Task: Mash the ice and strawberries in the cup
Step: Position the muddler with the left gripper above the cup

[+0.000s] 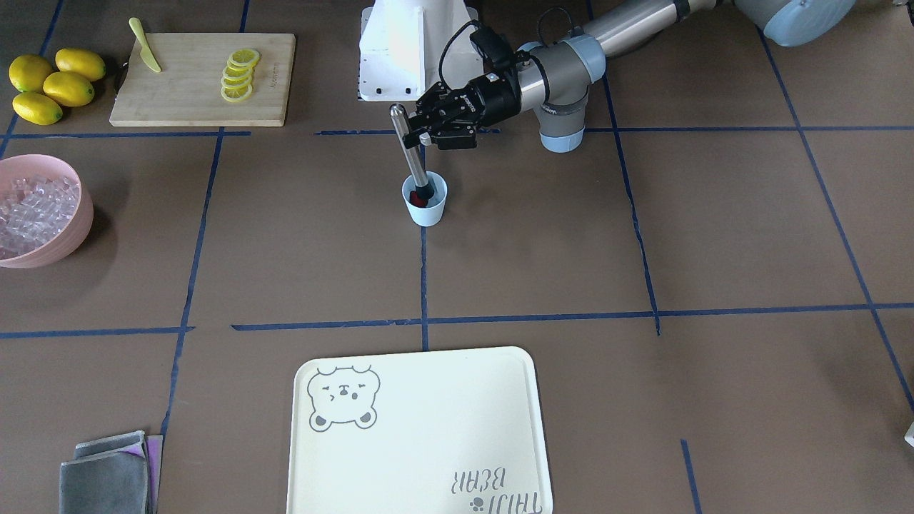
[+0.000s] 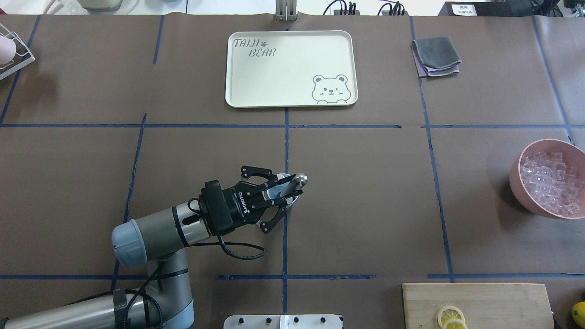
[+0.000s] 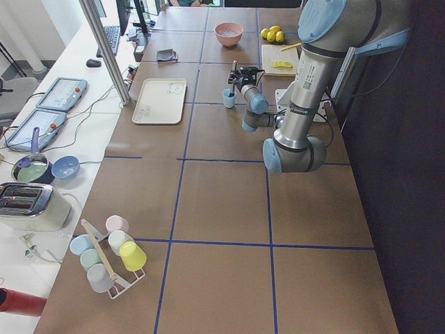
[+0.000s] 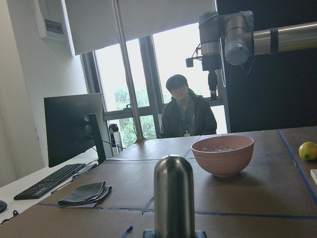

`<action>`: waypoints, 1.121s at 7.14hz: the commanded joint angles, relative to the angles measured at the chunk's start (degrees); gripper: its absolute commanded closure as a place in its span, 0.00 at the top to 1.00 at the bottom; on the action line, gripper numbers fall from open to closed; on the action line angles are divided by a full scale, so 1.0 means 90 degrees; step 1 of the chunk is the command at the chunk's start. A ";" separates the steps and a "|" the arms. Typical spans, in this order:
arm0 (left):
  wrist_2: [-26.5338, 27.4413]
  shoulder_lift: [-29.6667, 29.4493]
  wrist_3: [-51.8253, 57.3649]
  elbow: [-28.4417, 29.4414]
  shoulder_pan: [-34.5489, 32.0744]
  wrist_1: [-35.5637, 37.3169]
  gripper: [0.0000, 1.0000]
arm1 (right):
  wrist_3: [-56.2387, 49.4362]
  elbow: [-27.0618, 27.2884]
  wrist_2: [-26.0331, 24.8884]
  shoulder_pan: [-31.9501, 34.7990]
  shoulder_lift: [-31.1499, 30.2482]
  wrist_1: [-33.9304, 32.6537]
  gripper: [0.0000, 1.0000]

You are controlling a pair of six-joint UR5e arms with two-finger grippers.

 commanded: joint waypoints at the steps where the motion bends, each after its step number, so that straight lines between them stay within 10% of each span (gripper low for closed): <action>1: 0.0004 -0.0010 0.0010 0.0006 0.0005 0.0000 0.00 | 0.0000 0.0003 0.0003 -0.0010 -0.0007 0.0000 0.99; 6: -0.0016 -0.0098 -0.0165 -0.0295 -0.0161 0.0271 0.00 | 0.0000 0.0003 0.0013 0.0000 -0.0036 0.0000 0.99; 8: -0.0026 -0.0030 -0.0837 -0.1209 -0.0190 0.1769 0.00 | 0.0000 0.0013 0.0023 -0.0010 -0.0066 0.0010 0.99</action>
